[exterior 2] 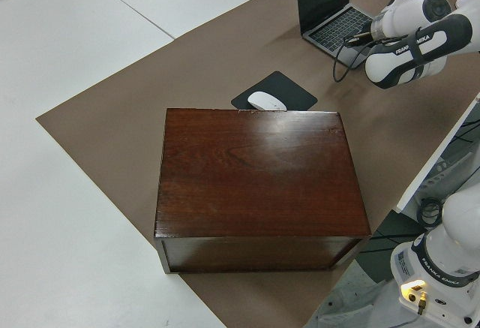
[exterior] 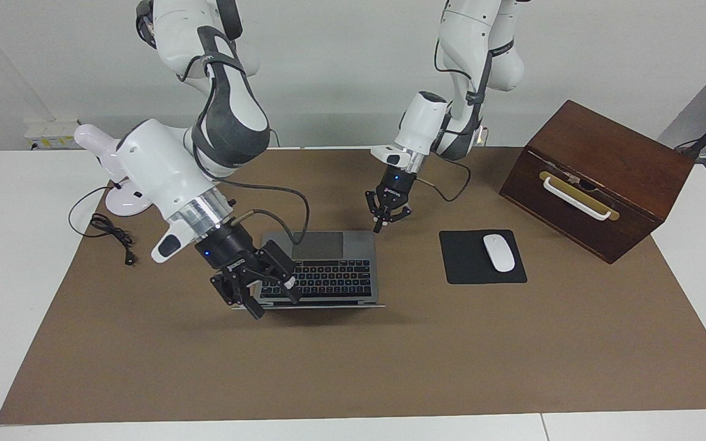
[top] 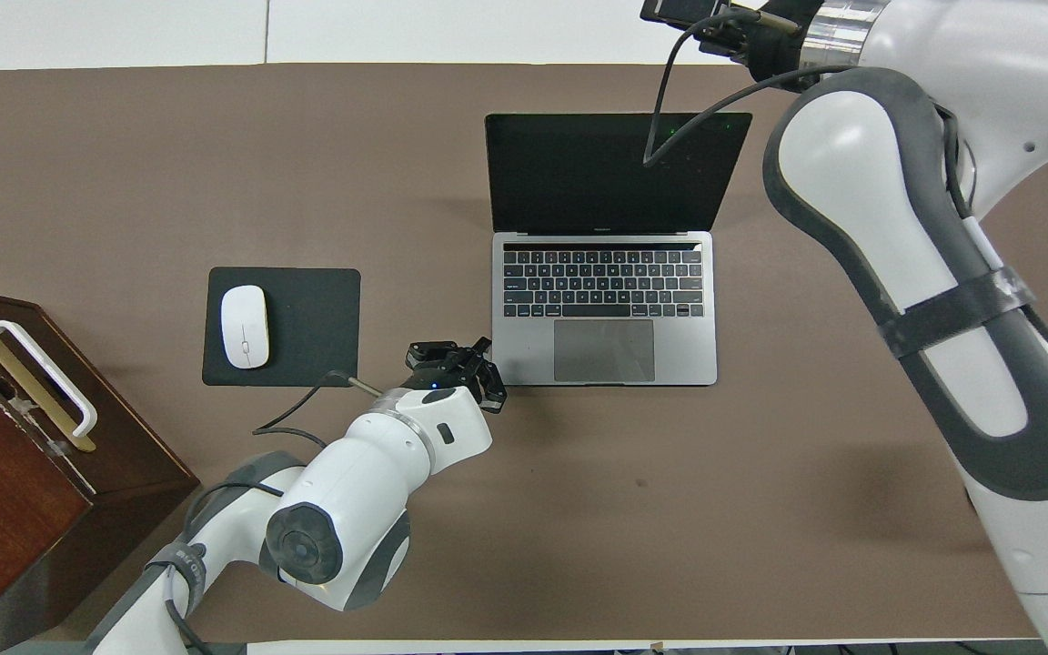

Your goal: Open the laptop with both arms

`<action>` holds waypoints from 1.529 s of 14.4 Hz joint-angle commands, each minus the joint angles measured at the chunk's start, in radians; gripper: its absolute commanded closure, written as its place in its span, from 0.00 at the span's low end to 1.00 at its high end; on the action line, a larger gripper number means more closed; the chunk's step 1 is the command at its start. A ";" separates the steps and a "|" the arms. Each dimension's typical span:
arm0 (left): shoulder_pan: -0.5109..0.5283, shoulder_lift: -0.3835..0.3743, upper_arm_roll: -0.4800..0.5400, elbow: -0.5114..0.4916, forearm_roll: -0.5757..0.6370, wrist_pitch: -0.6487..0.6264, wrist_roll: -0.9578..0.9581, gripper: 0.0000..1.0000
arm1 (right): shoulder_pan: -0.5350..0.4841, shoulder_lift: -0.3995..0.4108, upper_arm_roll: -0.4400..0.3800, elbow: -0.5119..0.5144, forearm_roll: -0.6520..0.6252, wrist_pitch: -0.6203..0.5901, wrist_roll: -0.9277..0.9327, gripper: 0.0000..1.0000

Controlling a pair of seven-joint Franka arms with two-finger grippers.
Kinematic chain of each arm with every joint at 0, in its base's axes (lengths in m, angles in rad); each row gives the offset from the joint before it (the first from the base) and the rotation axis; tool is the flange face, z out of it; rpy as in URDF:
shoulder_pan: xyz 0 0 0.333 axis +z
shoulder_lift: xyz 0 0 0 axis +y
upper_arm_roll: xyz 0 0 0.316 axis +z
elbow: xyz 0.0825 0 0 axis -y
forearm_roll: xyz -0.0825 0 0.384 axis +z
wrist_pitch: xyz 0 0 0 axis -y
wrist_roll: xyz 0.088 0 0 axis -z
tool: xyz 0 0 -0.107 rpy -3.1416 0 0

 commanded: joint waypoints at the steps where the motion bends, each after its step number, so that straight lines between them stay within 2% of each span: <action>1: 0.028 -0.086 -0.003 0.000 -0.019 -0.132 0.004 1.00 | -0.067 0.007 0.003 0.108 -0.158 -0.198 -0.014 0.00; 4: 0.067 -0.141 -0.003 0.040 -0.018 -0.278 0.005 1.00 | -0.103 -0.054 0.000 0.154 -0.340 -0.433 -0.013 0.00; 6: 0.115 -0.176 -0.002 0.119 -0.009 -0.468 0.008 1.00 | -0.107 -0.137 0.000 0.146 -0.437 -0.533 0.004 0.00; 8: 0.162 -0.192 -0.002 0.231 0.023 -0.687 0.011 1.00 | -0.107 -0.240 -0.004 0.064 -0.489 -0.635 0.100 0.00; 9: 0.187 -0.192 -0.003 0.282 0.047 -0.773 0.011 1.00 | -0.107 -0.292 -0.004 0.001 -0.503 -0.643 0.148 0.00; 11: 0.221 -0.193 -0.003 0.351 0.050 -0.904 0.011 0.87 | -0.109 -0.381 -0.006 -0.143 -0.511 -0.611 0.176 0.00; 14: 0.264 -0.195 -0.002 0.408 0.051 -1.025 0.011 0.70 | -0.129 -0.487 -0.004 -0.347 -0.513 -0.504 0.181 0.00; 15: 0.280 -0.200 -0.003 0.426 0.051 -1.061 0.010 0.68 | -0.129 -0.525 -0.004 -0.413 -0.514 -0.470 0.182 0.00; 16: 0.297 -0.201 -0.002 0.442 0.051 -1.099 0.010 0.66 | -0.129 -0.547 -0.004 -0.452 -0.517 -0.449 0.188 0.00; 17: 0.320 -0.201 -0.002 0.465 0.053 -1.142 0.011 0.66 | -0.127 -0.547 -0.006 -0.446 -0.546 -0.450 0.193 0.00; 19: 0.350 -0.201 -0.002 0.501 0.054 -1.225 0.010 0.62 | -0.133 -0.522 -0.003 -0.370 -0.637 -0.476 0.191 0.00; 20: 0.372 -0.204 -0.002 0.506 0.057 -1.245 0.010 0.55 | -0.138 -0.513 -0.004 -0.316 -0.661 -0.546 0.191 0.01; 21: 0.383 -0.218 -0.003 0.506 0.074 -1.248 0.010 0.37 | -0.137 -0.495 -0.003 -0.249 -0.671 -0.612 0.194 0.01; 22: 0.397 -0.229 -0.003 0.505 0.088 -1.260 0.008 0.00 | -0.138 -0.473 -0.006 -0.195 -0.672 -0.661 0.193 0.01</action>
